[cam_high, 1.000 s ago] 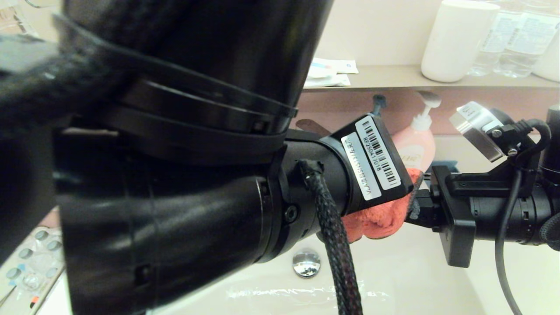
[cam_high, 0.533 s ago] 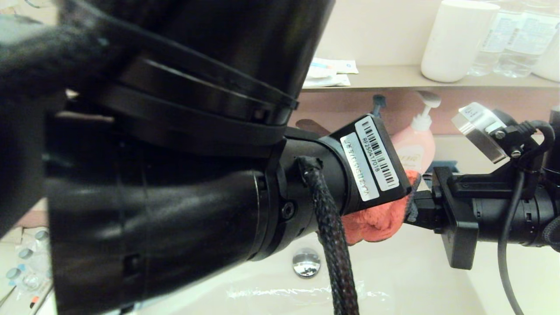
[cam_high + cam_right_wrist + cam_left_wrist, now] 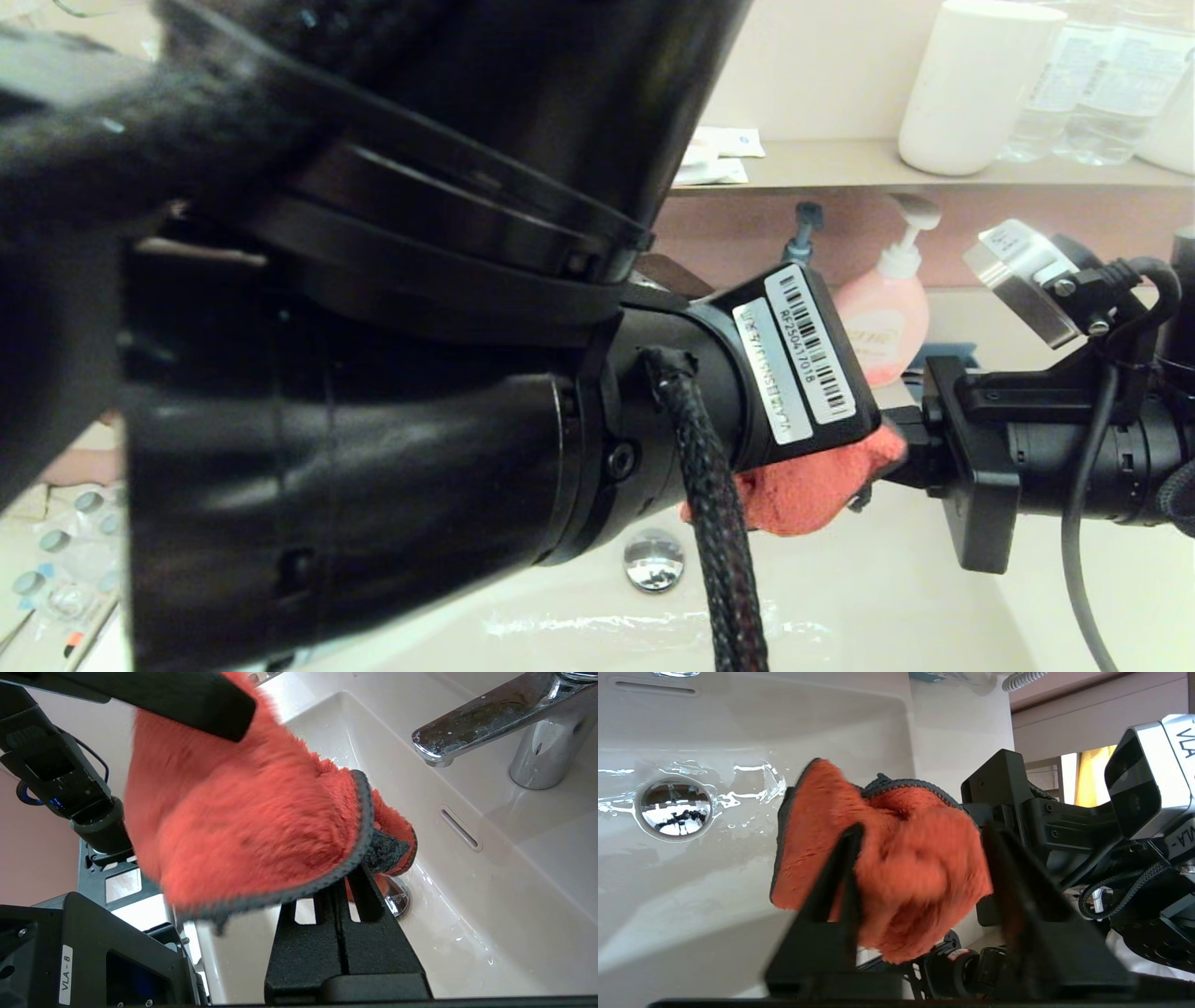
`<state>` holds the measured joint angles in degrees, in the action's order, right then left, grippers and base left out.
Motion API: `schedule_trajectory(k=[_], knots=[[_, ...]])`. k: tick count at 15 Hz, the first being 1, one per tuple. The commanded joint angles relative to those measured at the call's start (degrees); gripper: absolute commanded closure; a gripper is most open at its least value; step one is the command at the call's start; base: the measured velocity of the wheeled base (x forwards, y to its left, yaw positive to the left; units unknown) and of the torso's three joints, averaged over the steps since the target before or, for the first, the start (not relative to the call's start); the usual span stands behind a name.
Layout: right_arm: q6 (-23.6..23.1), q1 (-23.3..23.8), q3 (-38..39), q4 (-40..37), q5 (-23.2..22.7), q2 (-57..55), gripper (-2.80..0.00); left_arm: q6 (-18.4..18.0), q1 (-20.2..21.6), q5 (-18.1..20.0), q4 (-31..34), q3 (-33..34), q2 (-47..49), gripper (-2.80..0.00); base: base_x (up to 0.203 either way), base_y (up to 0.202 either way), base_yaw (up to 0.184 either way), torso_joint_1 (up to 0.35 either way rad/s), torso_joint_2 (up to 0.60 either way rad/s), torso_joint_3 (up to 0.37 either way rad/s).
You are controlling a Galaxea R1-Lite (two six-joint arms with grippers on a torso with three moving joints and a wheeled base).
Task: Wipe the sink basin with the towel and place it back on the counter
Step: Wipe the sink
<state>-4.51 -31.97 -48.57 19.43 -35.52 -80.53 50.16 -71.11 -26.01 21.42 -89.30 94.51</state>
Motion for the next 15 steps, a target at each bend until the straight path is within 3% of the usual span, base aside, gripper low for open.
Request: schedule_trajectory(k=[1, 7, 15], knots=[[-0.06, -0.02, -0.04, 0.08, -0.25, 0.02, 0.00, 0.28, 0.00, -0.18, 0.03, -0.09, -0.12, -2.80, 0.000, 0.000, 0.000, 0.000, 0.00, 0.000], [-0.06, 0.12, 2.47, -0.12, -0.03, 2.04, 0.00, 0.20, 0.09, -0.04, 2.42, 1.61, -1.82, -2.80, 0.000, 0.000, 0.000, 0.000, 0.00, 0.000], [0.93, 1.62, 3.01, -7.74, 0.54, 8.00, 0.00, -0.06, 1.11, 1.41, 2.66, 7.34, -4.33, -2.80, 0.000, 0.000, 0.000, 0.000, 0.00, 0.000]])
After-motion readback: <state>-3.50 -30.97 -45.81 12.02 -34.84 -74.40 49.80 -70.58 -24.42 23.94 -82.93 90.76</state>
